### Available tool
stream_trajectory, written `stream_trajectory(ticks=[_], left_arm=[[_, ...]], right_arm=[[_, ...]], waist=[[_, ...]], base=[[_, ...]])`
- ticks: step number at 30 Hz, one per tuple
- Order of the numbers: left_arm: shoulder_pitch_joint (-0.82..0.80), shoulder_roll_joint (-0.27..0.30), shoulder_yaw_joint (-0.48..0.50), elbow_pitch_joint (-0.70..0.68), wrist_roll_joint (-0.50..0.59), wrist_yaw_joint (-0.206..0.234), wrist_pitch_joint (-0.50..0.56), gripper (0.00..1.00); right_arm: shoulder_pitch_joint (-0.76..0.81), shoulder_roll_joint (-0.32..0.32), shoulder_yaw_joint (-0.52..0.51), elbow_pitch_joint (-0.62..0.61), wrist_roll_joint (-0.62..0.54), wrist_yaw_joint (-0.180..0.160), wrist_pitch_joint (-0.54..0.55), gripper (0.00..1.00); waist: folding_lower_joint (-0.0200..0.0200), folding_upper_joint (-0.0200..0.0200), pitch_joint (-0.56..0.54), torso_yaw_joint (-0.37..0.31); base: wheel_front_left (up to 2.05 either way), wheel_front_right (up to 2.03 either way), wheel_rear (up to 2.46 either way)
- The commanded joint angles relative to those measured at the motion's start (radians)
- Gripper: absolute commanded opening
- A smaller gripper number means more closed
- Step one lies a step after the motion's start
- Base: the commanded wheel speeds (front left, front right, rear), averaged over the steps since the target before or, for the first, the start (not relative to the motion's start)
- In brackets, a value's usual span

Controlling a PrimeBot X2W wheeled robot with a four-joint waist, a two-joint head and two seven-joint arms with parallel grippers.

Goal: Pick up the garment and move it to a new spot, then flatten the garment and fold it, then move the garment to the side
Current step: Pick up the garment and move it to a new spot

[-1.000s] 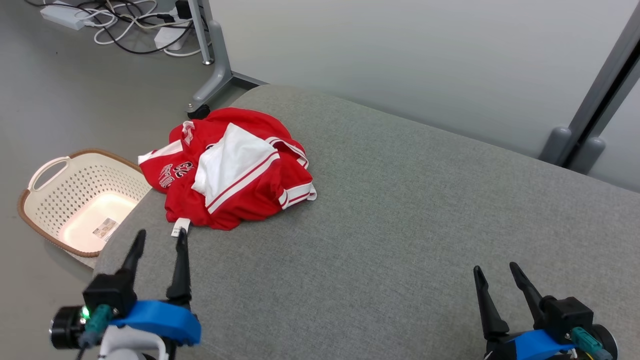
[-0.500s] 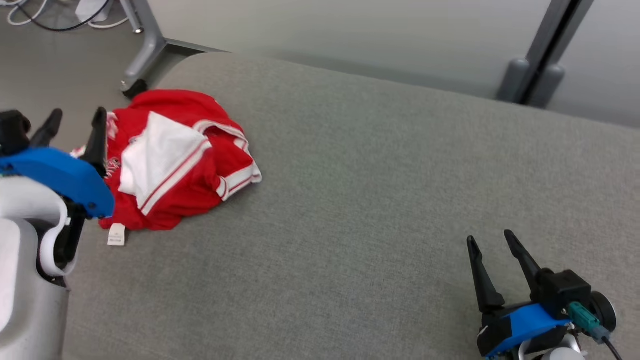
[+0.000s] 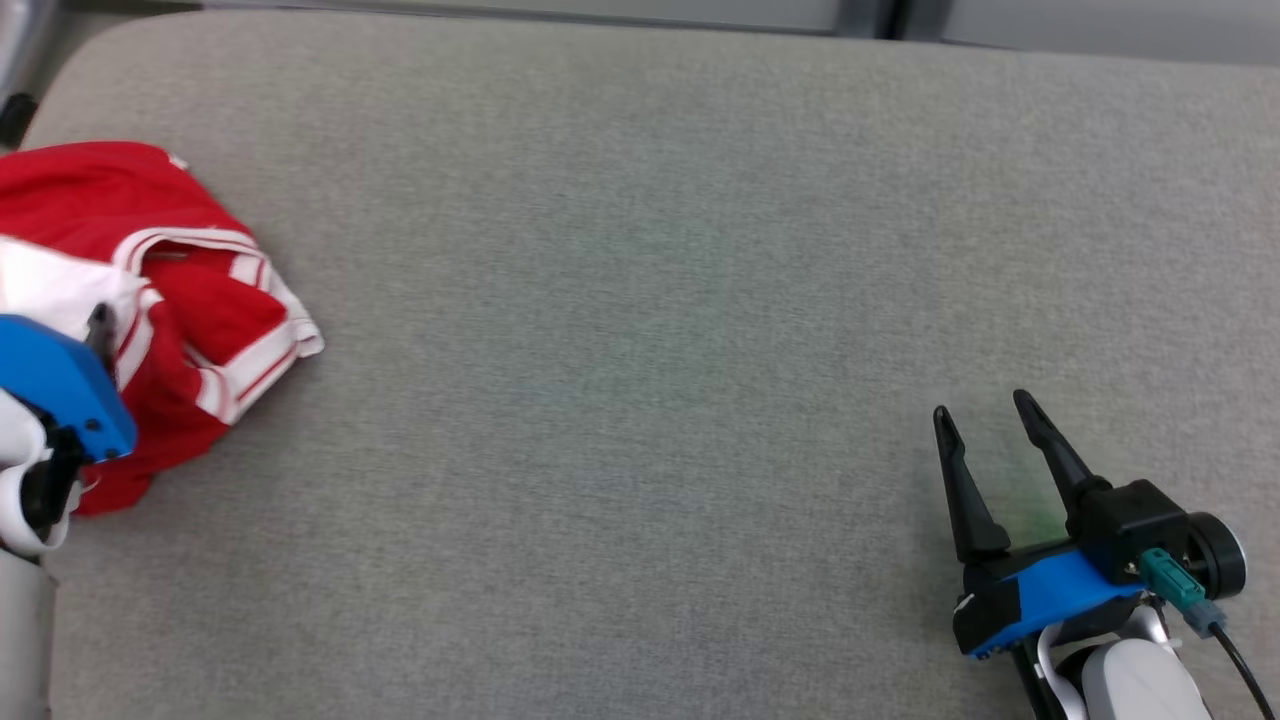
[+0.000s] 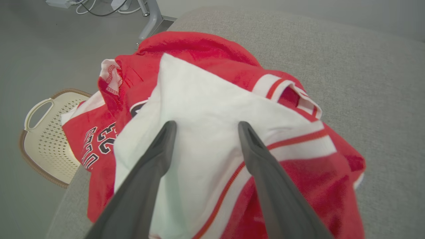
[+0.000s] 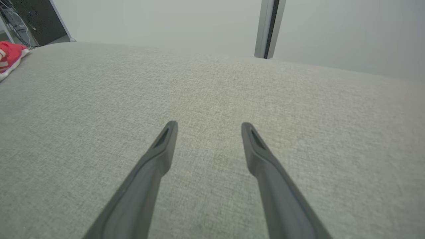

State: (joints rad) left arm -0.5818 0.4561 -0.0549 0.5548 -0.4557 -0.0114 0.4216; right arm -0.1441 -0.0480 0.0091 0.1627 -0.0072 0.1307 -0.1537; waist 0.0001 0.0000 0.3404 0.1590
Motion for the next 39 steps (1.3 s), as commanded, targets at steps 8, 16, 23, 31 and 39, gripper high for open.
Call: stream_trajectory(ticks=[8, 16, 23, 31, 39], left_arm=[[0.032, -0.031, 0.034, 0.108, -0.054, 0.065, 0.08, 1.0], [0.016, -0.003, 0.013, 0.068, -0.069, -0.005, 0.104, 0.0], [-0.026, 0.026, -0.008, -0.02, -0.059, -0.049, 0.082, 0.0], [-0.117, 0.043, -0.061, -0.231, -0.047, -0.084, 0.113, 0.0], [-0.219, -0.023, -0.14, -0.431, -0.095, -0.104, 0.147, 0.0]], right_arm=[[-0.014, -0.004, -0.007, -0.024, 0.01, 0.0, 0.001, 1.0], [-0.017, -0.004, 0.004, 0.015, 0.039, 0.0, -0.018, 1.0], [0.011, -0.004, 0.009, 0.062, 0.078, 0.0, -0.043, 1.0], [0.055, -0.004, 0.02, 0.127, 0.139, 0.0, -0.076, 1.0], [0.085, -0.004, 0.025, 0.167, 0.168, 0.0, -0.095, 1.0]], waist=[[-0.0001, 0.0, 0.048, -0.05], [-0.0001, 0.0, -0.014, -0.042], [-0.0001, 0.0, -0.117, -0.021], [-0.0001, 0.0, -0.257, -0.019], [-0.0001, 0.0, -0.336, -0.085]], base=[[0.0, 0.0, 0.0], [0.0, 0.0, 0.0], [0.0, 0.0, 0.0], [0.0, 0.0, 0.0], [0.0, 0.0, 0.0]])
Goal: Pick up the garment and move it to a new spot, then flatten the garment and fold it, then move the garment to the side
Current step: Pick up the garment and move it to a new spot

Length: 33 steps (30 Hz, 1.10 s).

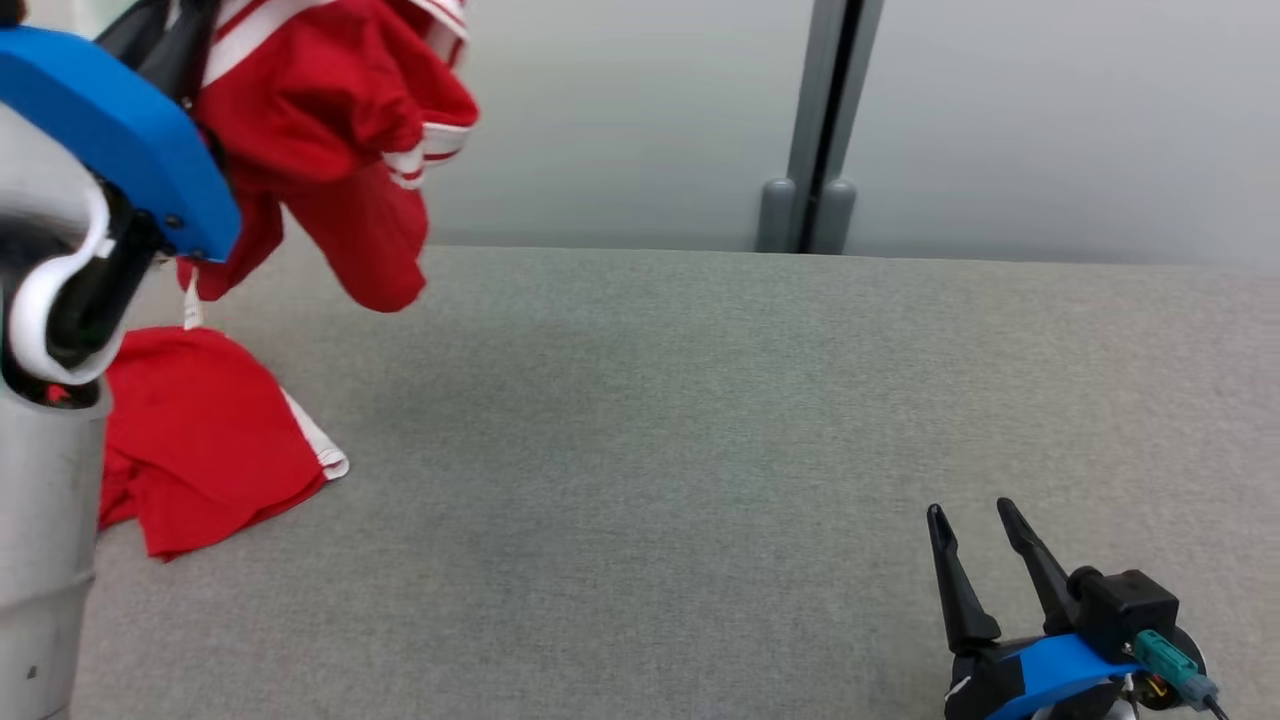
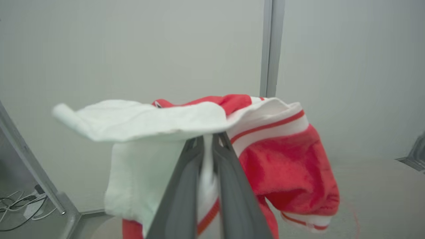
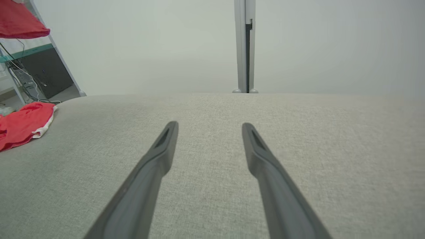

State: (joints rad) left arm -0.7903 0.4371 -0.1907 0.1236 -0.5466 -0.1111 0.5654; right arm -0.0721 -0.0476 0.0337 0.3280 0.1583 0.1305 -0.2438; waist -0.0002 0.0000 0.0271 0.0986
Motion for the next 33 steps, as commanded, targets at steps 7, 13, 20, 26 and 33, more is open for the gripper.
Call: stream_trajectory(ticks=[7, 13, 20, 26, 33], left_arm=[[0.015, -0.074, -0.102, -0.105, -0.07, -0.014, 0.027, 0.0], [0.068, -0.123, -0.199, -0.082, -0.08, -0.017, 0.017, 0.0], [0.175, -0.194, -0.254, 0.079, -0.09, -0.017, -0.088, 0.0], [0.235, -0.238, -0.321, 0.255, -0.009, -0.004, -0.223, 0.61], [0.258, -0.272, -0.361, 0.356, 0.054, 0.017, -0.347, 1.0]], right_arm=[[0.01, -0.005, -0.002, 0.006, 0.005, 0.0, -0.011, 1.0], [-0.011, -0.005, -0.012, -0.005, 0.006, 0.0, -0.013, 1.0], [-0.031, -0.004, -0.001, -0.002, 0.024, 0.0, -0.016, 1.0], [-0.045, -0.004, 0.002, 0.001, 0.042, 0.0, -0.02, 1.0], [-0.037, -0.004, -0.014, 0.0, 0.026, 0.0, -0.021, 1.0]], waist=[[0.0002, 0.0, -0.014, -0.141], [0.0002, 0.0, 0.028, -0.243], [0.0002, 0.0, 0.071, -0.339], [0.0002, 0.0, 0.096, -0.37], [0.0002, 0.0, 0.095, -0.334]], base=[[0.0, 0.0, 0.0], [0.0, 0.0, 0.0], [0.0, 0.0, 0.0], [0.0, 0.0, 0.0], [0.0, 0.0, 0.0]])
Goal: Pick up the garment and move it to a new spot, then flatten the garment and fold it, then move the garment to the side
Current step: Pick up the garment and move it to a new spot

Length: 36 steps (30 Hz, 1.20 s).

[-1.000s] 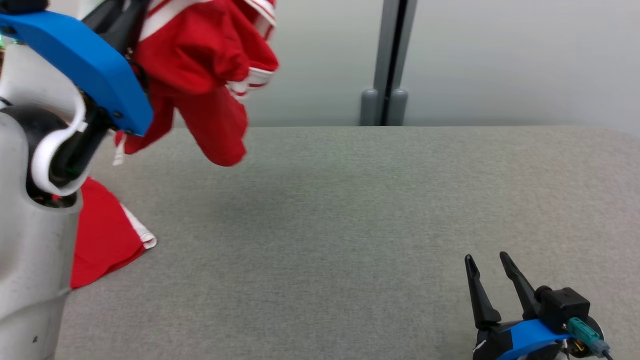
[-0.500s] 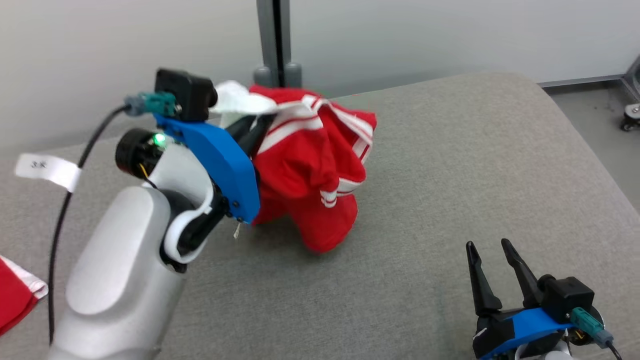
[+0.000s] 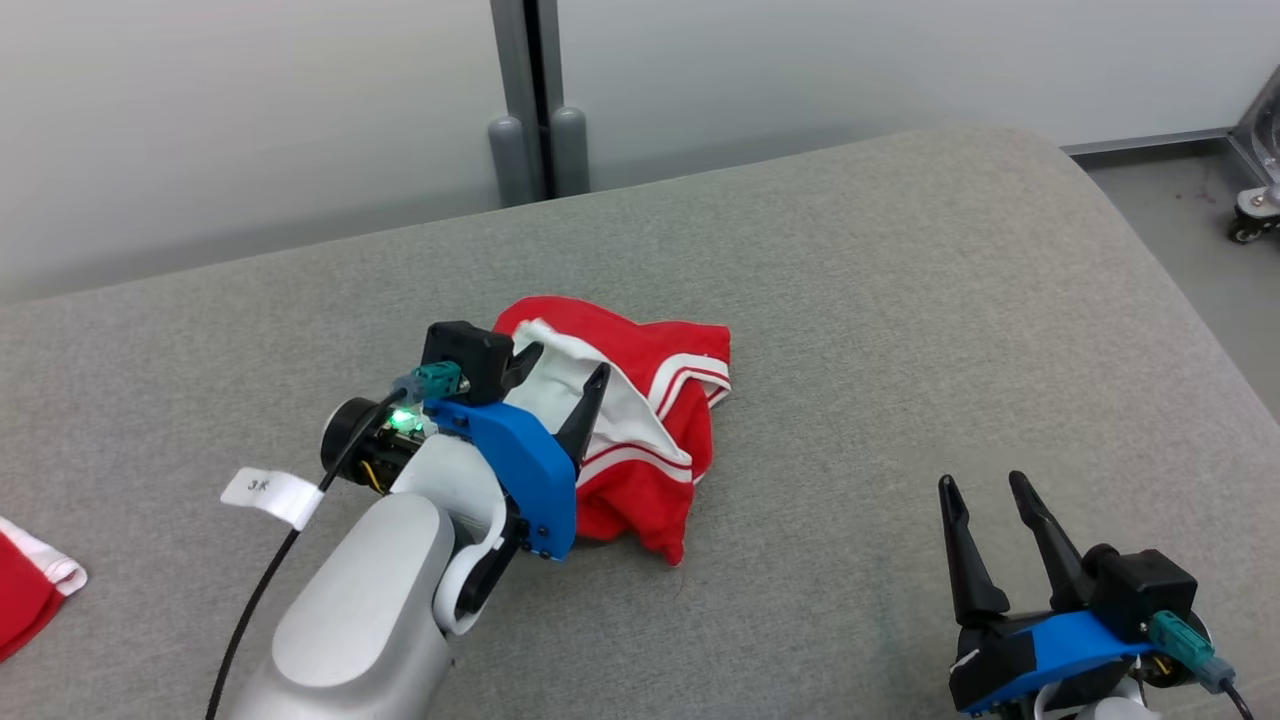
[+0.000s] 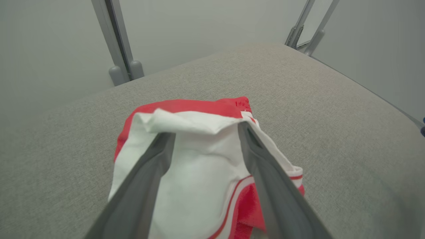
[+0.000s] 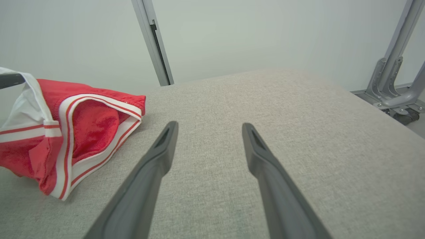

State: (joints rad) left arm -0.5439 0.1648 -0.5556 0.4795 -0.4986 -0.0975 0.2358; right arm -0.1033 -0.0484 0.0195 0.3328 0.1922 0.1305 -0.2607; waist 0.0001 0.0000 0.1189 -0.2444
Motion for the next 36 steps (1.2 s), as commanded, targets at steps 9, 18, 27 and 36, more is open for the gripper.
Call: stream_trajectory(ticks=[9, 18, 27, 36], left_arm=[[0.142, -0.019, 0.079, -0.046, -0.031, 0.03, -0.31, 1.0], [0.307, 0.008, 0.161, -0.12, 0.01, 0.076, -0.498, 1.0], [0.478, -0.028, 0.36, -0.299, 0.144, 0.075, -0.502, 1.0], [0.594, -0.043, 0.454, -0.261, 0.219, 0.074, -0.501, 1.0]], right_arm=[[0.014, -0.004, -0.006, -0.008, -0.019, 0.0, 0.001, 1.0], [0.049, -0.004, -0.037, -0.032, -0.036, 0.0, 0.033, 1.0], [0.068, -0.004, -0.046, -0.069, -0.054, 0.0, 0.066, 1.0], [0.098, -0.004, -0.054, -0.088, -0.054, 0.0, 0.09, 1.0]], waist=[[-0.0001, 0.0, -0.037, 0.107], [-0.0001, 0.0, -0.077, 0.198], [-0.0001, 0.0, -0.099, 0.213], [-0.0001, 0.0, -0.119, 0.196]], base=[[0.0, 0.0, 0.0], [0.0, 0.0, 0.0], [0.0, 0.0, 0.0], [0.0, 0.0, 0.0]])
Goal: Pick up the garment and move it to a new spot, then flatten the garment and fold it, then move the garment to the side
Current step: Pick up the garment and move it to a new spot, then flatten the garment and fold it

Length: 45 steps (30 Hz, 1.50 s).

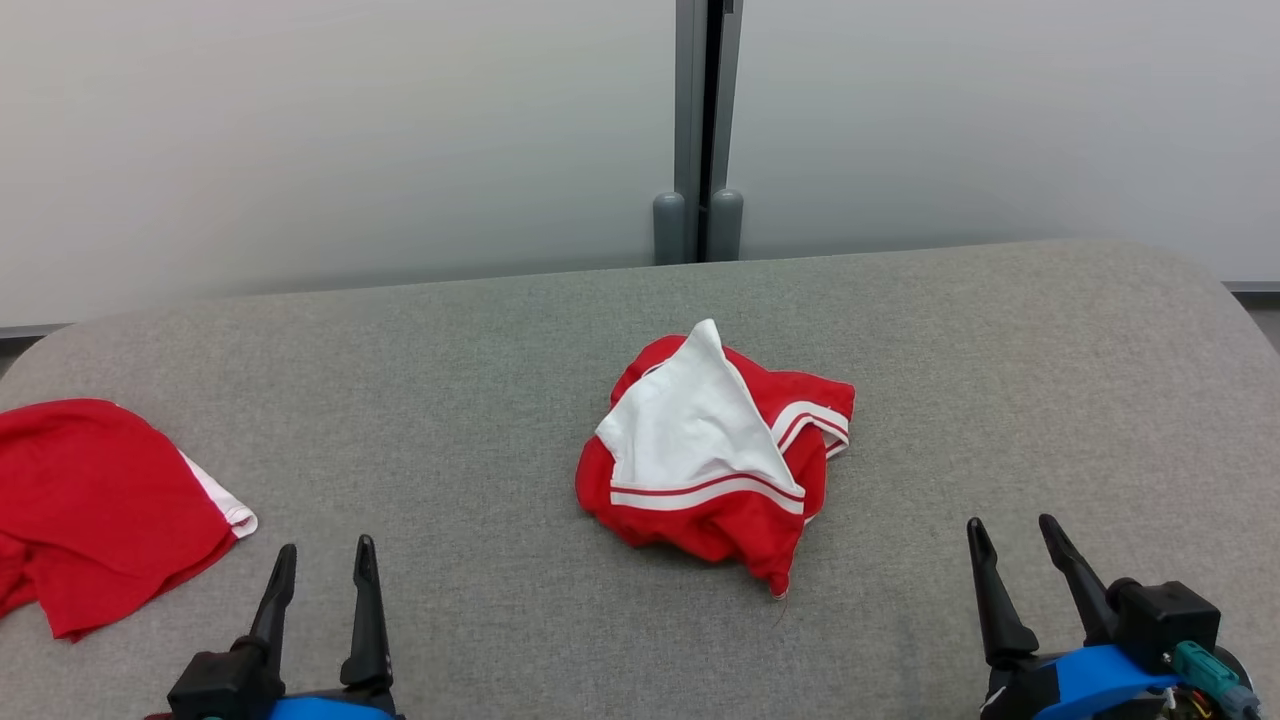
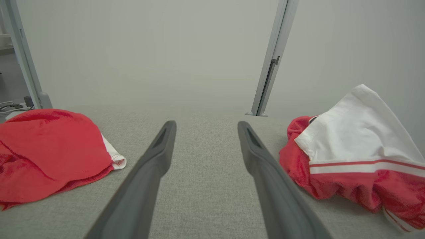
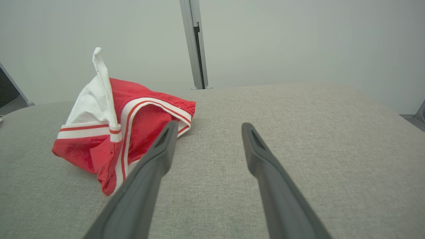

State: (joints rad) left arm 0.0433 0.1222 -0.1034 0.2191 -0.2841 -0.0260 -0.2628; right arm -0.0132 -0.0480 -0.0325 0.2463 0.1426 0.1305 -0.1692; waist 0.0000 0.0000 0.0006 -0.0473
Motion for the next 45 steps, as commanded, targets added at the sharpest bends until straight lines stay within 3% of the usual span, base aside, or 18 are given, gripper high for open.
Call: stream_trajectory(ticks=[1, 19, 28, 33, 43, 44, 45], left_arm=[[0.023, -0.002, 0.017, 0.017, 0.009, -0.004, -0.003, 1.0], [0.002, -0.022, 0.057, 0.061, 0.054, -0.035, -0.003, 1.0], [-0.025, -0.029, 0.063, 0.044, 0.077, -0.052, -0.003, 1.0], [-0.048, -0.034, 0.063, 0.036, 0.084, -0.061, -0.003, 1.0], [-0.088, -0.043, 0.046, 0.023, 0.103, -0.076, -0.003, 1.0], [-0.093, -0.043, 0.047, 0.023, 0.102, -0.078, -0.003, 1.0], [-0.096, -0.043, 0.048, 0.021, 0.103, -0.077, -0.003, 1.0]], right_arm=[[0.017, -0.004, -0.004, -0.005, -0.002, 0.0, 0.005, 1.0], [0.034, -0.004, 0.012, -0.024, 0.006, 0.0, 0.025, 1.0], [-0.051, -0.004, 0.102, -0.03, 0.028, 0.0, 0.05, 1.0], [-0.139, -0.004, 0.176, 0.039, 0.062, 0.0, 0.126, 1.0], [-0.289, -0.004, 0.297, 0.252, 0.14, 0.0, 0.132, 1.0], [-0.297, -0.005, 0.306, 0.271, 0.143, 0.0, 0.127, 0.79], [-0.308, -0.005, 0.312, 0.282, 0.149, 0.0, 0.112, 0.31]], waist=[[0.0, 0.0, -0.003, -0.004], [0.0, 0.0, -0.006, -0.007], [0.0, 0.0, 0.016, 0.015], [0.0, 0.0, 0.048, 0.034], [0.0, 0.0, 0.114, 0.067], [0.0, 0.0, 0.117, 0.069], [0.0, 0.0, 0.12, 0.07]], base=[[0.0, 0.0, 0.0], [0.0, 0.0, 0.0], [0.0, 0.0, 0.0], [0.0, 0.0, 0.0], [0.0, 0.0, 0.0], [0.0, 0.0, 0.0], [0.0, 0.0, 0.0]])
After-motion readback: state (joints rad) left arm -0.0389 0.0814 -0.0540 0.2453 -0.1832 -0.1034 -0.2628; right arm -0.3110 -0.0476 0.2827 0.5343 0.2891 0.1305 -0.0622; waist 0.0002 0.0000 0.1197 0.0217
